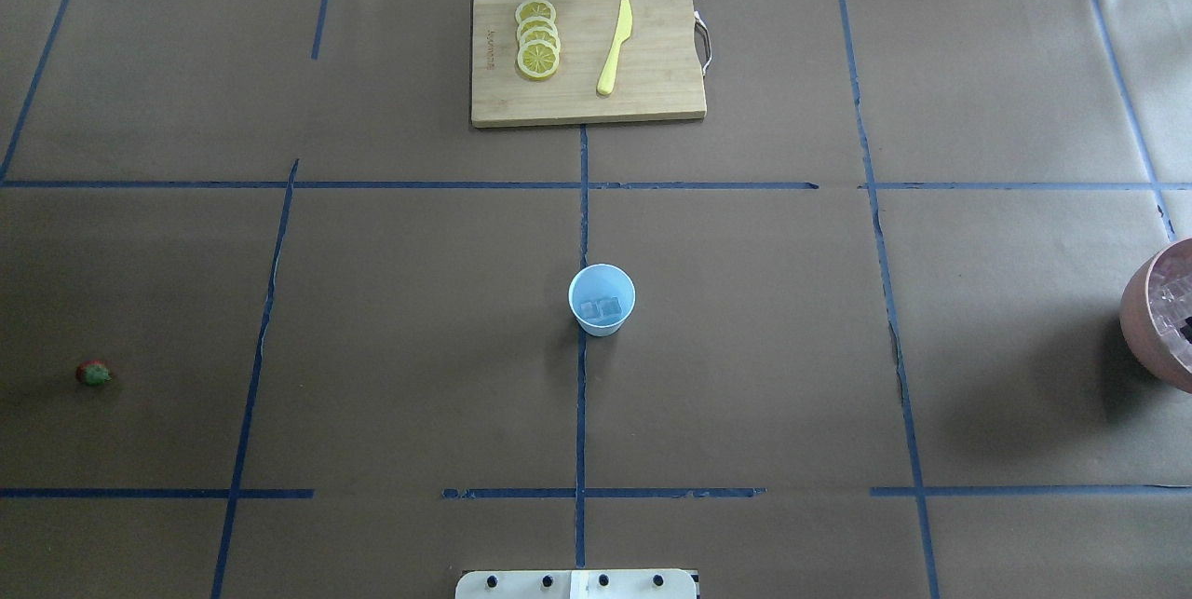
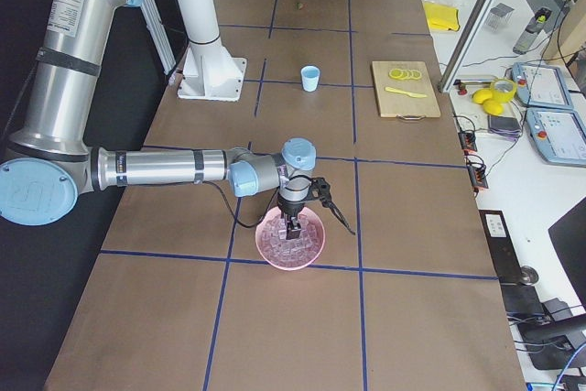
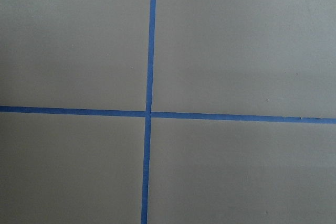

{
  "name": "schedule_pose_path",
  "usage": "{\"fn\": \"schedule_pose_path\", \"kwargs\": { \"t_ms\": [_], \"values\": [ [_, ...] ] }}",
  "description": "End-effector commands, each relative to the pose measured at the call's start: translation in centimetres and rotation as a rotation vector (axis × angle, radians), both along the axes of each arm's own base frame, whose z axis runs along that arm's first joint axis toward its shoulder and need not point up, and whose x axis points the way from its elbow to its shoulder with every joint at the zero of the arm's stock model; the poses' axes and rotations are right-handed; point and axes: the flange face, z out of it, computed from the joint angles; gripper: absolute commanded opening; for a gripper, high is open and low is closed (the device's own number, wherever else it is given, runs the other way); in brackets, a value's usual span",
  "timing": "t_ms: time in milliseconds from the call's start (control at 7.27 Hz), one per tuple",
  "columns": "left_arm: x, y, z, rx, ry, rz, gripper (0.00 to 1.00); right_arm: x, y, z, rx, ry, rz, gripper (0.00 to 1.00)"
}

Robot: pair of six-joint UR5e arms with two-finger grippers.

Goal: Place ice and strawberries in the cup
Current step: 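Grasp a third ice cube from the pink bowl with the right gripper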

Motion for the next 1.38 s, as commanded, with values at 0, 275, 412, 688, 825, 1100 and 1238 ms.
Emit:
{"fn": "schedule_pose_path", "kwargs": {
  "t_ms": [0, 275, 412, 688, 825, 1100, 1238],
  "values": [
    [0.0, 0.0, -0.1, 0.002, 0.0, 0.0, 1.0, 0.0, 0.3, 1.1, -0.005, 0.007, -0.022, 0.74],
    [0.0, 0.0, 0.0, 0.0, 0.0, 0.0, 1.0, 0.0, 0.4, 2.4, -0.013, 0.013, -0.045, 0.74],
    [0.1, 0.0, -0.1, 0.002, 0.0, 0.002, 1.0, 0.0, 0.5, 2.5, -0.007, 0.013, -0.057, 0.74],
    [0.0, 0.0, -0.1, 0.002, 0.0, 0.0, 1.0, 0.0, 0.5, 2.4, -0.007, 0.009, -0.058, 0.7],
    [0.0, 0.0, -0.1, 0.002, 0.0, 0.0, 1.0, 0.0, 0.5, 2.4, -0.007, 0.009, -0.058, 0.69],
    [0.1, -0.1, -0.1, 0.003, 0.0, 0.002, 1.0, 0.0, 0.5, 2.3, -0.005, 0.007, -0.06, 0.61],
    [0.1, 0.0, -0.1, 0.002, 0.0, 0.002, 1.0, 0.0, 0.5, 2.3, -0.004, 0.006, -0.06, 0.58]
  ]
}}
